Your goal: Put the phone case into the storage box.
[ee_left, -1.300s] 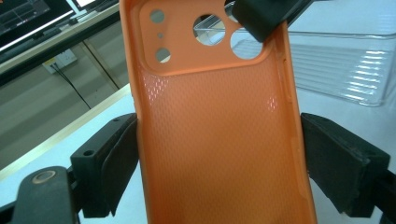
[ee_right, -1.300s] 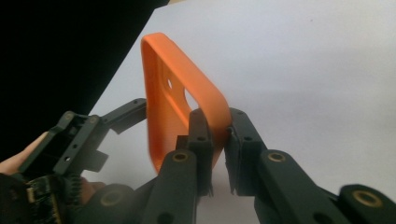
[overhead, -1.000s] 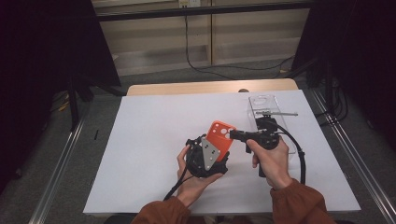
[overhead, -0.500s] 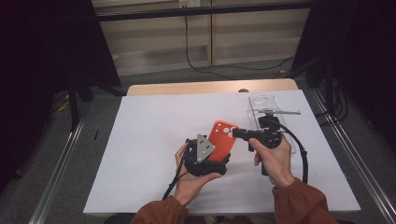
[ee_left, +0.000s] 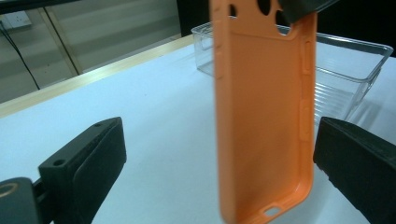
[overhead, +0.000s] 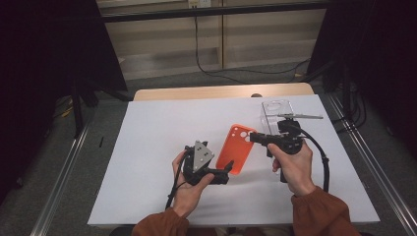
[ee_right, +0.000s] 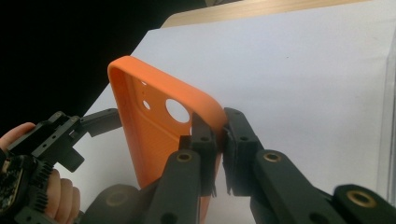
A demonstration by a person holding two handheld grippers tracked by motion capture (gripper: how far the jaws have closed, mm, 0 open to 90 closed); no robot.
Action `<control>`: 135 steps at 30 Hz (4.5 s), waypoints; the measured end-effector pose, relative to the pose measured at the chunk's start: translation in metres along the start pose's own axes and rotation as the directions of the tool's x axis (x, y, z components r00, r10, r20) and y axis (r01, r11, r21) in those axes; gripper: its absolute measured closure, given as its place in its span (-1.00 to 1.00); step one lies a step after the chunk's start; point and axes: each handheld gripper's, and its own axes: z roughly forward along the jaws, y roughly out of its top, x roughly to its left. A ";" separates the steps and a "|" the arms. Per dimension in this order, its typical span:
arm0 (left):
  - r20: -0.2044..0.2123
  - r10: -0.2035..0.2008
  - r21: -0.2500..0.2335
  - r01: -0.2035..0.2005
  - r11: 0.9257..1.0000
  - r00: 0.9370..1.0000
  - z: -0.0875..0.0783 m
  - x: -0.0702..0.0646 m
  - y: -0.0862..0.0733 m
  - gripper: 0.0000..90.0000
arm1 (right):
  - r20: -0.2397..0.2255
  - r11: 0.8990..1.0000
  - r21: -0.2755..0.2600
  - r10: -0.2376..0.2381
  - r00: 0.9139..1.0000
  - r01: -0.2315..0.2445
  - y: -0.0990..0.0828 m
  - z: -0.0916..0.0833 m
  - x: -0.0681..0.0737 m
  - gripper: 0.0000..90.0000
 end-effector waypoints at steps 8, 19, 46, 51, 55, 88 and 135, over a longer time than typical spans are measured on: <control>-0.034 -0.054 -0.022 0.053 0.998 0.998 -0.012 0.018 -0.005 -0.94 | 0.014 1.000 -0.017 -0.019 1.000 0.019 0.001 -0.007 -0.006 0.86; -0.096 -0.118 -0.111 0.107 0.988 0.988 -0.028 0.045 -0.019 -0.93 | 0.025 0.997 -0.042 -0.060 0.998 0.061 0.003 -0.014 -0.009 0.86; -0.109 -0.151 -0.174 0.131 0.976 0.982 -0.076 0.070 -0.052 -0.95 | 0.051 0.987 -0.102 -0.122 0.991 0.127 0.012 -0.027 -0.019 0.86; -0.119 -0.170 -0.186 0.147 0.972 0.978 -0.086 0.073 -0.058 -0.96 | 0.050 0.984 -0.115 -0.130 0.990 0.135 0.013 -0.028 -0.019 0.86; -0.127 -0.172 -0.196 0.145 0.970 0.977 -0.088 0.073 -0.061 -0.98 | 0.053 0.982 -0.121 -0.137 0.989 0.142 0.014 -0.028 -0.020 0.86; -0.211 -0.200 -0.183 0.162 0.970 0.957 -0.112 0.083 -0.083 -0.97 | 0.154 0.941 -0.238 -0.209 0.966 0.242 0.050 -0.062 -0.044 0.87; -0.230 -0.193 -0.172 0.155 0.973 0.954 -0.109 0.080 -0.083 -0.96 | 0.372 0.905 -0.241 -0.248 0.895 0.351 0.104 -0.040 -0.100 0.87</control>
